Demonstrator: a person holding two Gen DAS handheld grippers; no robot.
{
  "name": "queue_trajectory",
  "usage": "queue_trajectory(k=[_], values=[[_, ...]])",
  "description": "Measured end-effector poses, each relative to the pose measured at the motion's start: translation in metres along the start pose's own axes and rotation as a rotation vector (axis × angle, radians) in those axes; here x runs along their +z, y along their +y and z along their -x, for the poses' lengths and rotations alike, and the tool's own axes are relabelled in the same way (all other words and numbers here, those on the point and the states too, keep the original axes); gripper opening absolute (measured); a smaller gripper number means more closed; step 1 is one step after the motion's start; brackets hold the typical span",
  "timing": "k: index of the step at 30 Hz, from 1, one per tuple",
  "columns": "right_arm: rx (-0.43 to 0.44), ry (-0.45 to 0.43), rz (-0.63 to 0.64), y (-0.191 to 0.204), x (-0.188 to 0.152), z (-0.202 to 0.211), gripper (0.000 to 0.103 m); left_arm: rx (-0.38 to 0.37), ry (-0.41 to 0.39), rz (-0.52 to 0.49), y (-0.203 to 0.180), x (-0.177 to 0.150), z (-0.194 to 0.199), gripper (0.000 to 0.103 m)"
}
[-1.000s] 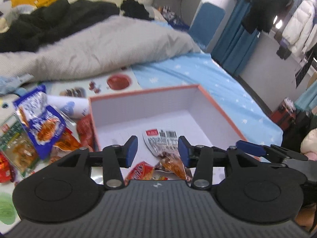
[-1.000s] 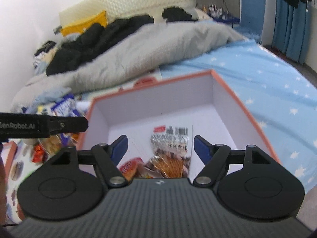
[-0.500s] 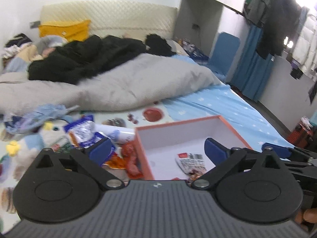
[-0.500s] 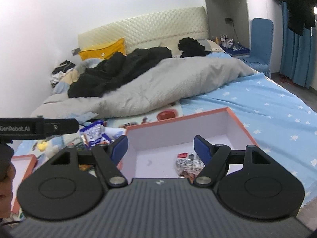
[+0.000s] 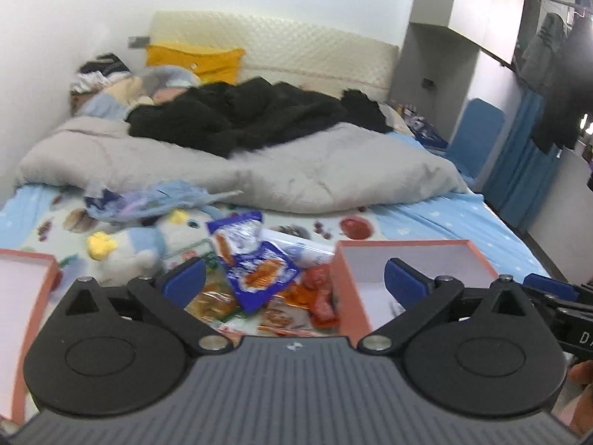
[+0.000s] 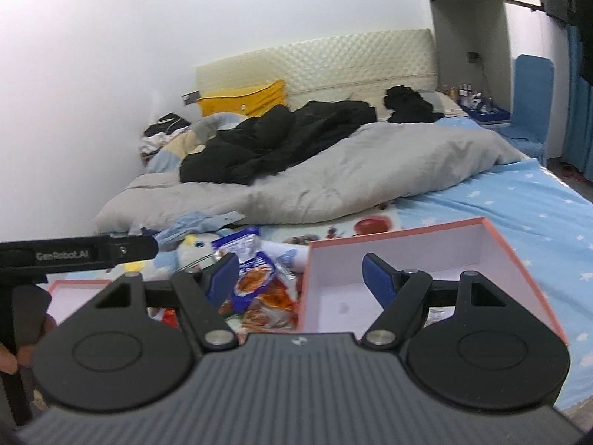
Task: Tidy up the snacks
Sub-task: 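Withdraw both grippers from the box back toward the snack pile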
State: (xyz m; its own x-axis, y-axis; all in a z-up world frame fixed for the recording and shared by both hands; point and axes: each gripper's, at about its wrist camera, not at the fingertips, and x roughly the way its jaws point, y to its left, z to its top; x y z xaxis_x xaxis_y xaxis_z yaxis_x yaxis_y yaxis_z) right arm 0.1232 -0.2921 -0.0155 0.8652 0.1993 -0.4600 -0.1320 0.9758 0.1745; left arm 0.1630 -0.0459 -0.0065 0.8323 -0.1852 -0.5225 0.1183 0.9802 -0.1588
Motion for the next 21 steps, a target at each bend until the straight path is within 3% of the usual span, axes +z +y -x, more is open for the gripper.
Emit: queue_trajectory(k=[4, 13, 21], values=[[0.024, 0.021, 0.013, 0.017, -0.009, -0.005, 0.075, 0.052, -0.03, -0.01, 0.018, -0.01, 0.011, 0.103], [0.089, 0.074, 0.044, 0.056, -0.036, -0.01, 0.075, 0.102, 0.05, 0.007, 0.057, -0.038, 0.021, 0.103], [0.094, 0.138, 0.039, 0.081, -0.073, -0.011, 0.075, 0.098, 0.097, 0.014, 0.075, -0.065, 0.028, 0.103]])
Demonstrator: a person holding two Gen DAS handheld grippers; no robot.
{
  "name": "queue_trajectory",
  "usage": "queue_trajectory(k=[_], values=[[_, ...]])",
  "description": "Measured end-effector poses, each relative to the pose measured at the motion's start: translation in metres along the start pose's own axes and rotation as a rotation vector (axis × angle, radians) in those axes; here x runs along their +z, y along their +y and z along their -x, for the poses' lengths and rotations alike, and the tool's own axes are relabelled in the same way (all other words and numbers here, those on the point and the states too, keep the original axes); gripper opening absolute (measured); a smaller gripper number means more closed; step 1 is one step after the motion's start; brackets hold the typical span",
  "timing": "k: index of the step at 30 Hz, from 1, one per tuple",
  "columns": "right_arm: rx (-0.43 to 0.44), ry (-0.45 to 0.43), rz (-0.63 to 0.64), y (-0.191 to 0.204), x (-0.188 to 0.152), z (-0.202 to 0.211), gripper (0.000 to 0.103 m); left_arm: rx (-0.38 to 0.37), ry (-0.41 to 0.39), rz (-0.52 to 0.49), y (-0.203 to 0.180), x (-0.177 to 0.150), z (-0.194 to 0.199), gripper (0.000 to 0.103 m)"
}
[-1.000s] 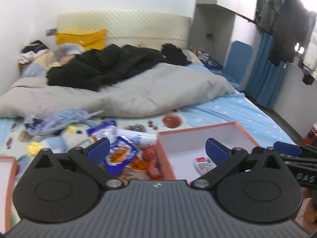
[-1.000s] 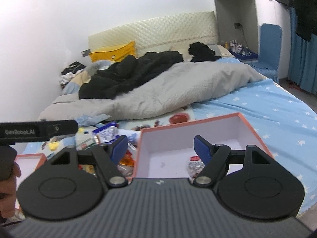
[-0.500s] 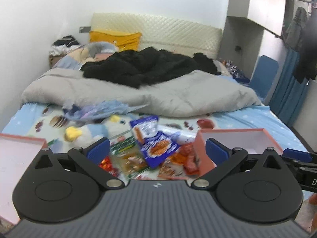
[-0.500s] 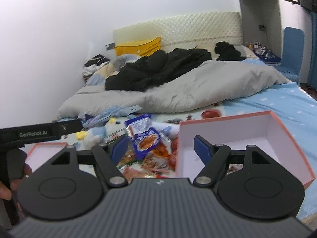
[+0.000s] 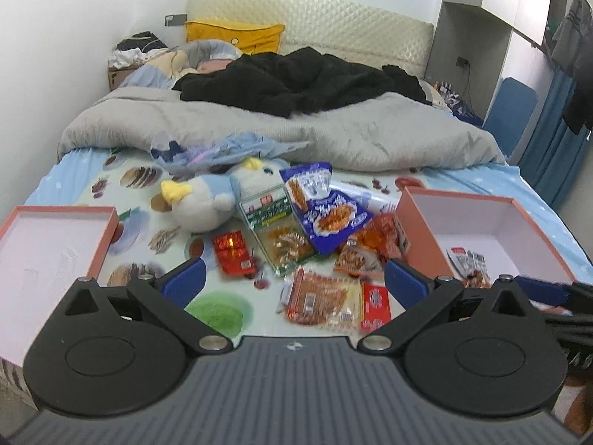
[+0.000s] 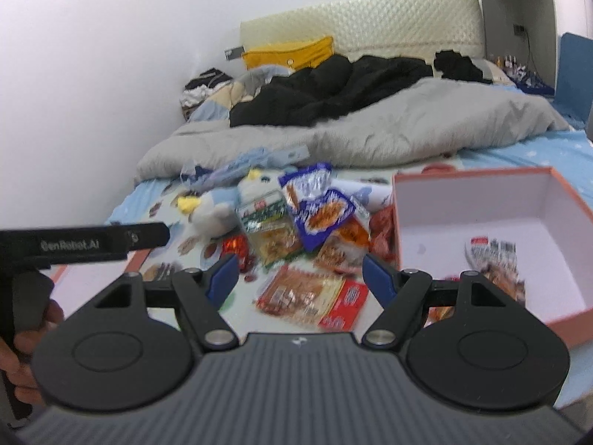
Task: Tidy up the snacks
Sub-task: 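Withdraw both grippers from the box back toward the snack pile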
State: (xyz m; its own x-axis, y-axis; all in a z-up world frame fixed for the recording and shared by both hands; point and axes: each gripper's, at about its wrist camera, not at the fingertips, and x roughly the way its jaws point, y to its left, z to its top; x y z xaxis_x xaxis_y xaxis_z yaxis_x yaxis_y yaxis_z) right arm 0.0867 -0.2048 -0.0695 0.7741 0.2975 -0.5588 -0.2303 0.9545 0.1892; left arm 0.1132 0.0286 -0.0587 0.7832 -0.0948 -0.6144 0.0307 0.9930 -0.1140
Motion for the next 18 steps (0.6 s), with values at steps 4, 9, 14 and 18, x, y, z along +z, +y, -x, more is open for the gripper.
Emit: queue_trajectory(k=[4, 9, 14, 18], values=[[0.01, 0.044, 0.014, 0.012, -0.02, -0.005, 0.075, 0.014, 0.025, -0.038, 0.001, -0.018, 0.0, 0.103], [0.015, 0.057, 0.08, 0.041, -0.047, -0.007, 0.075, 0.021, 0.067, -0.024, 0.011, -0.036, -0.004, 0.103], [0.059, 0.111, 0.087, 0.051, -0.055, -0.018, 0.075, 0.021, 0.093, 0.005, 0.026, -0.048, -0.011, 0.103], [0.039, 0.116, 0.072, 0.051, -0.053, -0.028, 0.075, 0.026, 0.113, 0.017, 0.037, -0.051, -0.021, 0.103]])
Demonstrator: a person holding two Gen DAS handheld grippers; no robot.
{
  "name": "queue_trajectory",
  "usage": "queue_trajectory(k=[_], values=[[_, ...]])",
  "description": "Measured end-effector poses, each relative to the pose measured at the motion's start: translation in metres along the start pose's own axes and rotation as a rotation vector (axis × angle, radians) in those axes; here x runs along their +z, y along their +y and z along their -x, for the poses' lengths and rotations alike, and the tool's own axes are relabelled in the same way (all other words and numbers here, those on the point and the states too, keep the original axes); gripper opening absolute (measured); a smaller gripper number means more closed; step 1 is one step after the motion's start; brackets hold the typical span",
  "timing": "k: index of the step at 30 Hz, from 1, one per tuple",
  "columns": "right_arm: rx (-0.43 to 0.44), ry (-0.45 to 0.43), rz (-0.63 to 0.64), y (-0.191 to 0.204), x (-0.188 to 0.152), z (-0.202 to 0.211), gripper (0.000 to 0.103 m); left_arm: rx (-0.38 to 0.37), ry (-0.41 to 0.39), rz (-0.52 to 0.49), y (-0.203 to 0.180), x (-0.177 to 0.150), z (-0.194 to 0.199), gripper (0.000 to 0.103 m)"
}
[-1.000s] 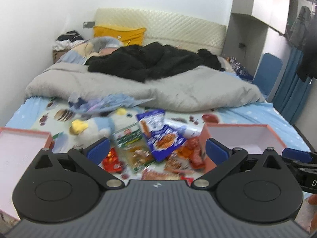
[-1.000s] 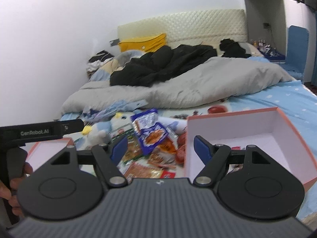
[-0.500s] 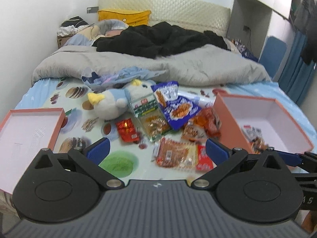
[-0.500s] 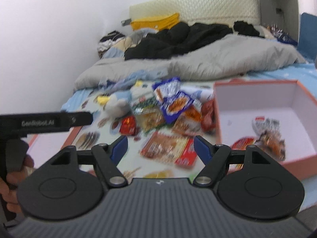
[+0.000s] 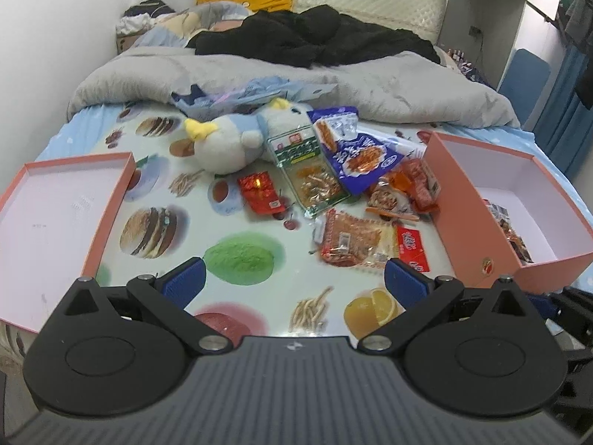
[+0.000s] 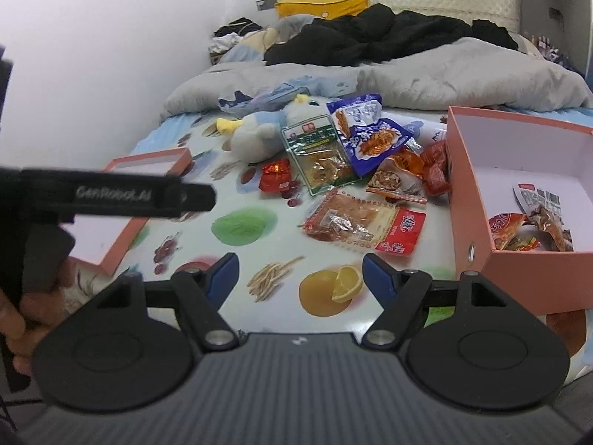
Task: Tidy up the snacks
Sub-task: 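Withdraw both grippers from the box back toward the snack pile, then grasp the red foil candy with the left gripper while the right grasps a strip pack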
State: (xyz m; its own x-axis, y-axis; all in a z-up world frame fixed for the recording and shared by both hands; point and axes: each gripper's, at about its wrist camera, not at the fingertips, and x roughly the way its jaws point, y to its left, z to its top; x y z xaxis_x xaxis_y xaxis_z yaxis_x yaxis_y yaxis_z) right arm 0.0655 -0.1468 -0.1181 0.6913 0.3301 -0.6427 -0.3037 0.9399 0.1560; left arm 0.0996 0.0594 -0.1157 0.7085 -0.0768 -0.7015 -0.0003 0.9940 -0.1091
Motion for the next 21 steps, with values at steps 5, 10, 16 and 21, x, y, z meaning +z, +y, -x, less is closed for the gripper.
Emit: queue_trajectory(k=[5, 10, 16, 21], values=[[0.008, 0.025, 0.002, 0.001, 0.004, -0.018, 0.075, 0.002, 0.034, 0.019, 0.013, 0.003, -0.02, 0.103], [0.054, 0.044, -0.042, -0.003, 0.01, -0.04, 0.103, 0.02, 0.062, 0.048, 0.03, 0.008, -0.047, 0.103], [0.025, 0.072, -0.014, -0.003, 0.017, -0.072, 0.103, 0.032, 0.086, 0.094, 0.053, 0.019, -0.086, 0.103], [-0.019, 0.098, -0.027, -0.014, 0.025, -0.107, 0.103, 0.024, 0.113, 0.098, 0.062, 0.029, -0.125, 0.102]])
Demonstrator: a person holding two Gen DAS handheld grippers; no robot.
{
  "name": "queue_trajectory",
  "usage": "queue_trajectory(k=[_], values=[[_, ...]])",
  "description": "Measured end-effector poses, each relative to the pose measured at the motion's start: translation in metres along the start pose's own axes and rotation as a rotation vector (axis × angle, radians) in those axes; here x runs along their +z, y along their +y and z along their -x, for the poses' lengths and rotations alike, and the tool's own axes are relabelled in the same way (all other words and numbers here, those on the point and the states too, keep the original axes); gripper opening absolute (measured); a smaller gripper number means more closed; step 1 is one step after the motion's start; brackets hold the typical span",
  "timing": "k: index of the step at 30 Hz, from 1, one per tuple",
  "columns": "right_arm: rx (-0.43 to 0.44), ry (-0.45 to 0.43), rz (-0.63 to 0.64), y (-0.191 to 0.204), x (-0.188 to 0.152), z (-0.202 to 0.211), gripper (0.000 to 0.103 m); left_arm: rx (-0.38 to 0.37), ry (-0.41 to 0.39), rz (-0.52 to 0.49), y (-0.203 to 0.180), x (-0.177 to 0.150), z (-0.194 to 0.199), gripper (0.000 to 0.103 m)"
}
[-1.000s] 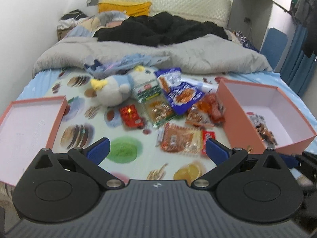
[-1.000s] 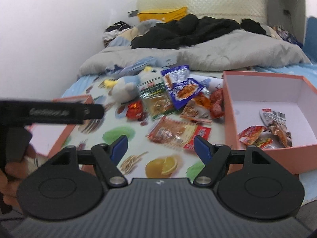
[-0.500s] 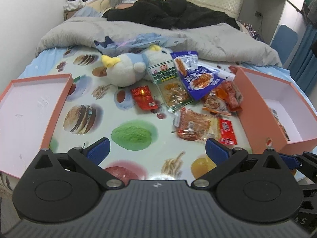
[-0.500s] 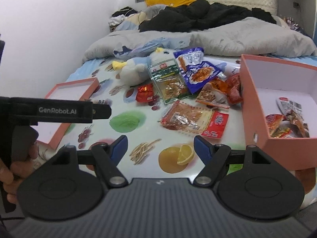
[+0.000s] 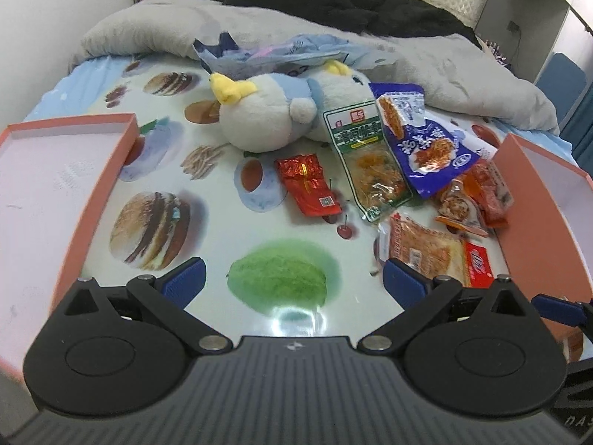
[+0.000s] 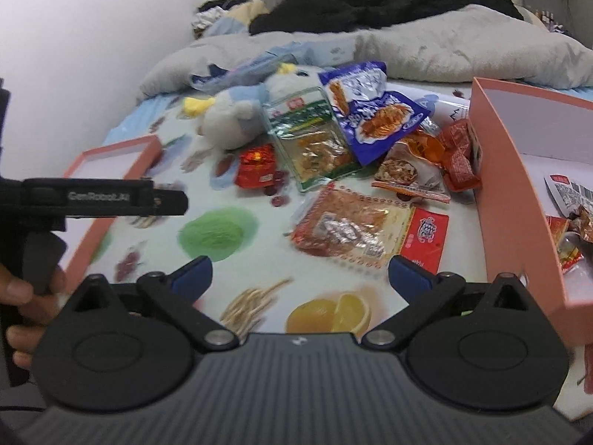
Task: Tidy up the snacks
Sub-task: 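Grasp the red foil candy with the left gripper while the right grasps a strip pack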
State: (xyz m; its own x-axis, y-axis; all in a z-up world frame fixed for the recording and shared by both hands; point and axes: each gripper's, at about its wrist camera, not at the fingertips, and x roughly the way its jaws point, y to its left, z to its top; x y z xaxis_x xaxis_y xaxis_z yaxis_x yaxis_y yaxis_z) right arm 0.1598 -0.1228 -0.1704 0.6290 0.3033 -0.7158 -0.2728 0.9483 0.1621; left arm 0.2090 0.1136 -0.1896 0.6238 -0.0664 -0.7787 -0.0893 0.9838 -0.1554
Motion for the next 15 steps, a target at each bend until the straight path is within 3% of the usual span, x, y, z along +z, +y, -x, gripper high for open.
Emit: queue_trajectory(k=[7, 15], values=[[-0.051, 0.024, -0.013, -0.022, 0.02, -0.048, 0.103, -0.039, 0.044, -0.005, 0.0, 0.018, -0.056, 0.102], [-0.026, 0.079, 0.021, -0.032, 0.028, -0.099, 0.103, -0.053, 0.036, -0.004, 0.002, 0.048, -0.115, 0.098]])
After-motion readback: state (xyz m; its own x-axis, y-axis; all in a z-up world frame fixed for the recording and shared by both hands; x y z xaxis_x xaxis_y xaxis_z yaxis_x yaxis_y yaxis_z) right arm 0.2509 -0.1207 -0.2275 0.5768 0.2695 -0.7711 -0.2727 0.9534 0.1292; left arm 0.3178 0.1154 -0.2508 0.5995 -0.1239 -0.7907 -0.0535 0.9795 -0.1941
